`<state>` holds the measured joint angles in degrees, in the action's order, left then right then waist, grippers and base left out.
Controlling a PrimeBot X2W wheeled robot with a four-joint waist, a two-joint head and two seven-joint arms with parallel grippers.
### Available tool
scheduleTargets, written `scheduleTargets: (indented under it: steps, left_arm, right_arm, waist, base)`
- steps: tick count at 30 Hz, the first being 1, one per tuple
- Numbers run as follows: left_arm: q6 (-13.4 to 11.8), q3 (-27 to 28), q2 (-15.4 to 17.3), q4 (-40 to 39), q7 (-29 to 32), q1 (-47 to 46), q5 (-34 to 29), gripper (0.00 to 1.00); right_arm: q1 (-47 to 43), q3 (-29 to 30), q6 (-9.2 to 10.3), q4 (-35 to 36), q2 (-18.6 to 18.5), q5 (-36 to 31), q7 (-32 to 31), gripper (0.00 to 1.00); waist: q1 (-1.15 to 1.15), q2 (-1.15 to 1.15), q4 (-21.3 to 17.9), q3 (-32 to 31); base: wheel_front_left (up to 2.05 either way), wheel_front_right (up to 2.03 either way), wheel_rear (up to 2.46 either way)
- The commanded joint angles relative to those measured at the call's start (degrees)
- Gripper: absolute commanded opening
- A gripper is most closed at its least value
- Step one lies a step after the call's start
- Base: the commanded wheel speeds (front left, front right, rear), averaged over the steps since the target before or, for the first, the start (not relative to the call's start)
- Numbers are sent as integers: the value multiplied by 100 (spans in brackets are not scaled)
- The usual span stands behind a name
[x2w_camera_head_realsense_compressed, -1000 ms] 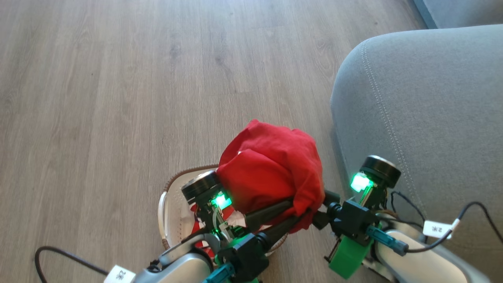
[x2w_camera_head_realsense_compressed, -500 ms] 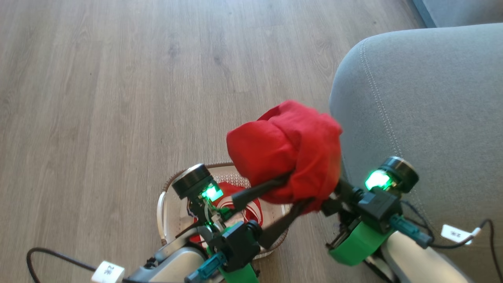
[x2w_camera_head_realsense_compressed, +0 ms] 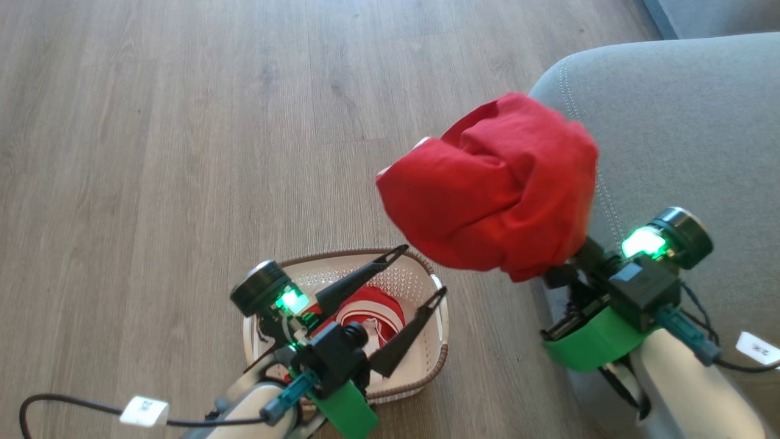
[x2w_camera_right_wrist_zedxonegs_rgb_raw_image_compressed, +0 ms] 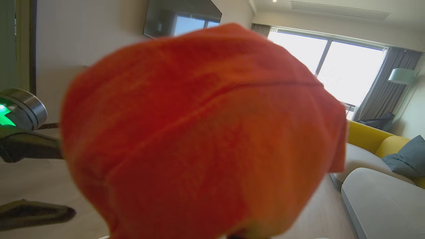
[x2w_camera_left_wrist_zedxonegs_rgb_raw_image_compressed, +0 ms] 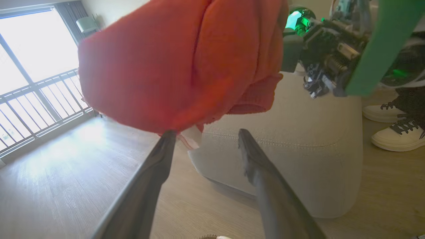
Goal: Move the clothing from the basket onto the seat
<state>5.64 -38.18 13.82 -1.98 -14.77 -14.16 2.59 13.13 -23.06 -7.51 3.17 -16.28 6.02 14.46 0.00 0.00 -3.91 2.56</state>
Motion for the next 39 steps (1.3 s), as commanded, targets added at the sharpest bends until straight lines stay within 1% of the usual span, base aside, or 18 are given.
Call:
scheduleTargets:
  steps: [1,5,8,15,21,30,39]
  left_arm:
    - [-11,351,-28,-100,-23,-138,41,100]
    - [-29,513,-46,92,-23,-39,3,100]
    - [-49,658,-125,240,-23,56,32,100]
    - [71,1003,-324,433,-23,324,227,100]
    - [154,1077,-369,723,-23,539,184,100]
    - [179,1223,-518,1285,-23,848,183,100]
    - [183,1238,-573,1459,-23,952,209,100]
  right_arm:
    - [-30,92,2,229,51,-58,54,0]
    - [-20,362,2,254,81,-172,54,0]
    - [-6,628,2,287,142,-176,54,0]
    - [-10,1020,2,389,190,-190,54,0]
    - [-28,1147,2,428,203,-233,54,0]
    - [-110,1354,2,405,305,-254,54,0]
    - [-163,1387,2,341,287,-239,54,0]
  waist:
    - [0,0,5,1]
    - [0,0,3,-1]
    - [0,0,1,-12]
    - [0,0,4,-61]
    - [0,0,-12,-109]
    - [0,0,-53,-153]
    - [0,0,-67,-152]
  base:
    - [0,0,0]
    - [0,0,0]
    - [0,0,0]
    - [0,0,0]
    - [0,0,0]
    - [0,0,0]
    - [0,0,0]
